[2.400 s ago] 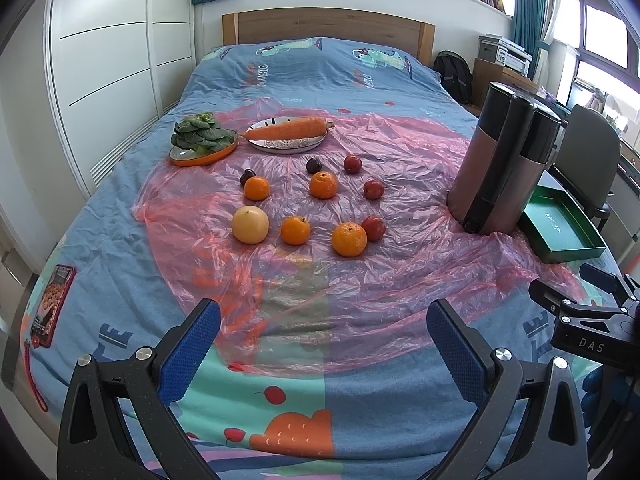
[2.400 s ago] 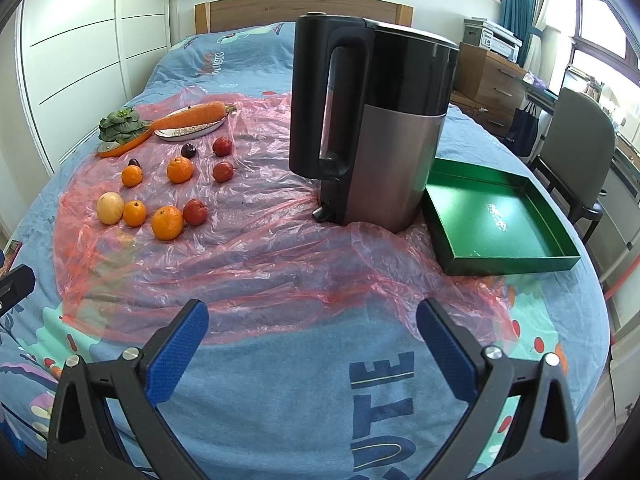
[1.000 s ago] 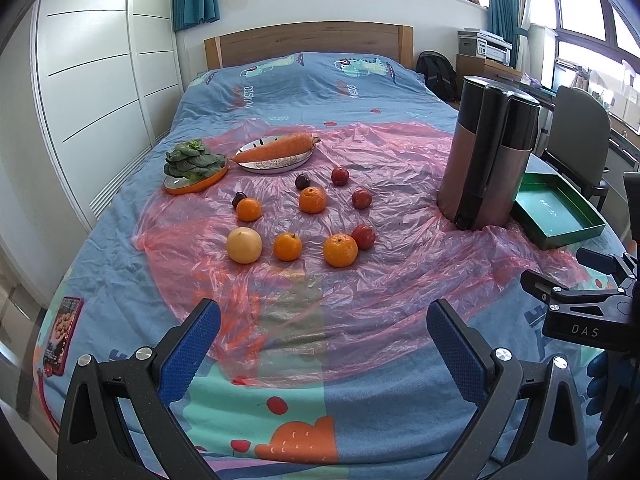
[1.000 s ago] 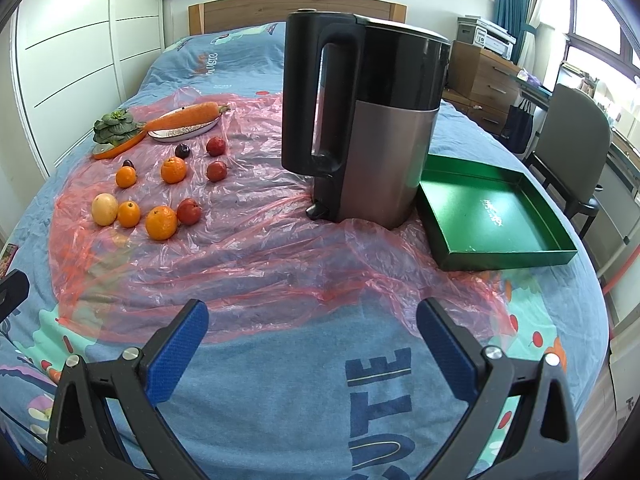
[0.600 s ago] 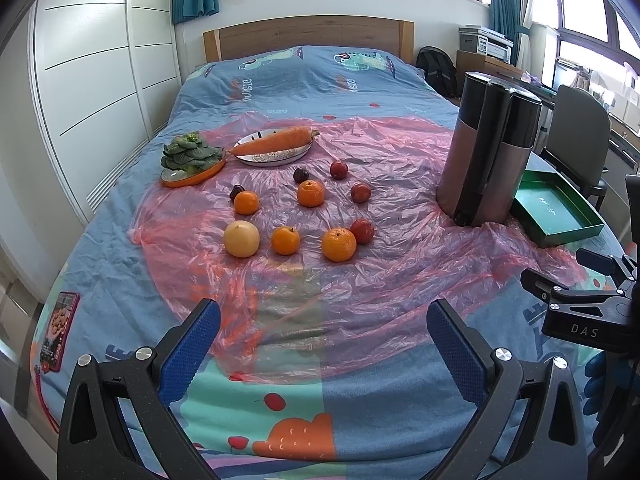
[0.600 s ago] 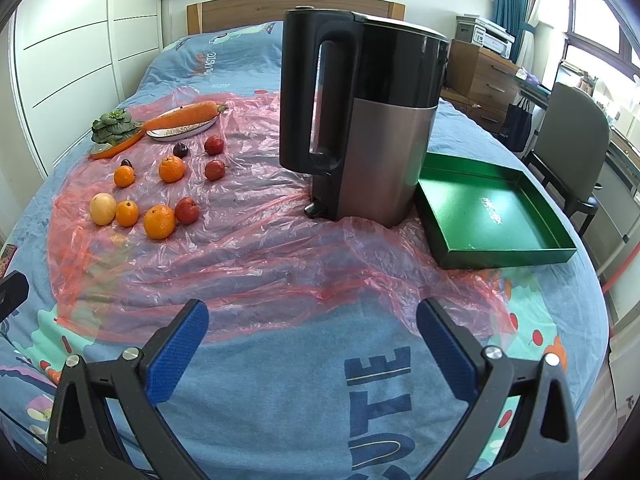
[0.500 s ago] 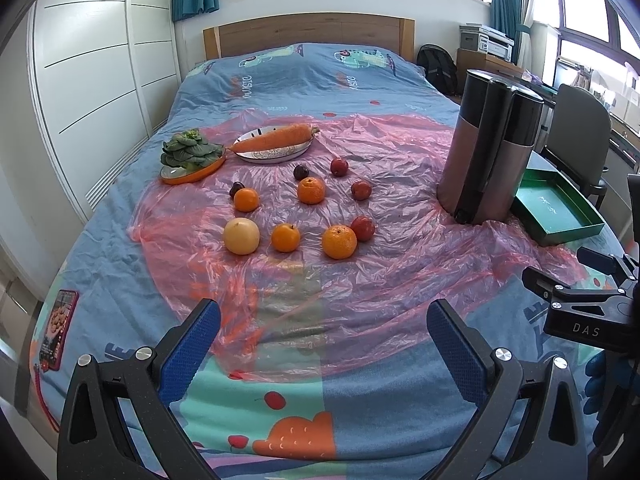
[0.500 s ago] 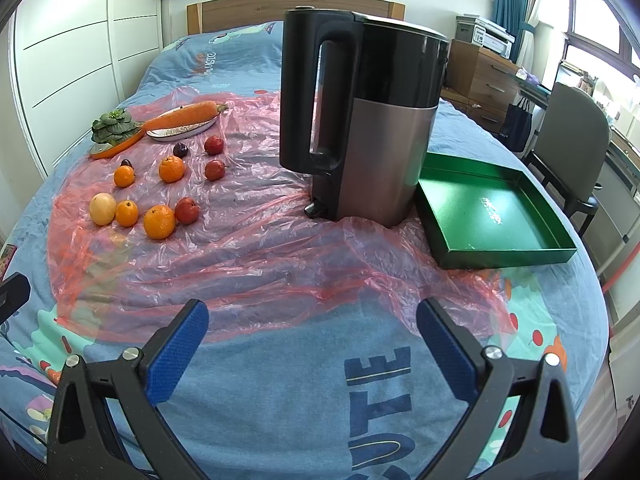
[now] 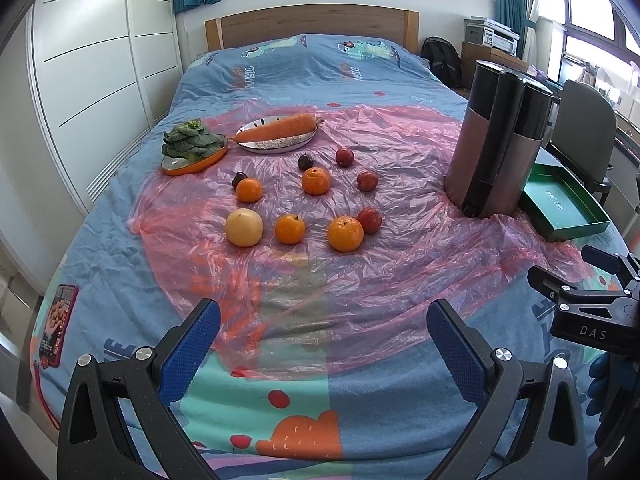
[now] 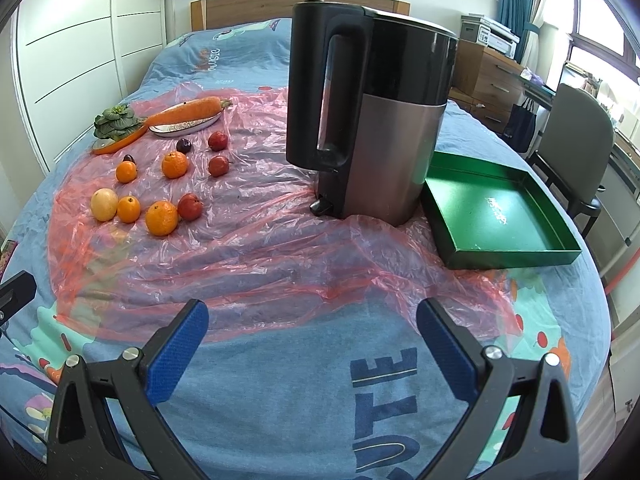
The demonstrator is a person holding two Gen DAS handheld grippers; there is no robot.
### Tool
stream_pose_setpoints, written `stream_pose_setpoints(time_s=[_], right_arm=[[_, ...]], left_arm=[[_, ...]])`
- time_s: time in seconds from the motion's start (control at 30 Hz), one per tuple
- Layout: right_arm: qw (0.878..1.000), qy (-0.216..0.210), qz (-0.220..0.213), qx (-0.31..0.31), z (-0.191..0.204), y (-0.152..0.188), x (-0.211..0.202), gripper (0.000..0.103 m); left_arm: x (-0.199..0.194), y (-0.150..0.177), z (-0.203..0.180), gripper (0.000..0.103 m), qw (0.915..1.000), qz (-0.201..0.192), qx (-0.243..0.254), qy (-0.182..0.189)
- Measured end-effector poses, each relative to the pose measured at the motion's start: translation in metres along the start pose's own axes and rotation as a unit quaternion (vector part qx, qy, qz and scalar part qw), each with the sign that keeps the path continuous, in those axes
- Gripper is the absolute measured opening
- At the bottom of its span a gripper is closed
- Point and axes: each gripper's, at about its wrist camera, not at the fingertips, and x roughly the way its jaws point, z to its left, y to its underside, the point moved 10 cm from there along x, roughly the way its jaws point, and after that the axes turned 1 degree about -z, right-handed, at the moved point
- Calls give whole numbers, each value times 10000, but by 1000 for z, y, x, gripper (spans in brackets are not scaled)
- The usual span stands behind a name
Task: Organize fruits
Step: 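Grasp the yellow pear with the left tool while the right tool grasps a red plum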
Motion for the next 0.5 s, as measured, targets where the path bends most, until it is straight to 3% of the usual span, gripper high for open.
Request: stream_pose_setpoints(time_s=[0.23,0.5], right_arm=[[9989,-446,85,-82,29,-1,9,103],[9933,-976,43,-618,84,-20,32,103]], left_arm=[[15,3,24,102,9995,130,-228,-174],[47,15,76,101,9955,387,-806,-314]])
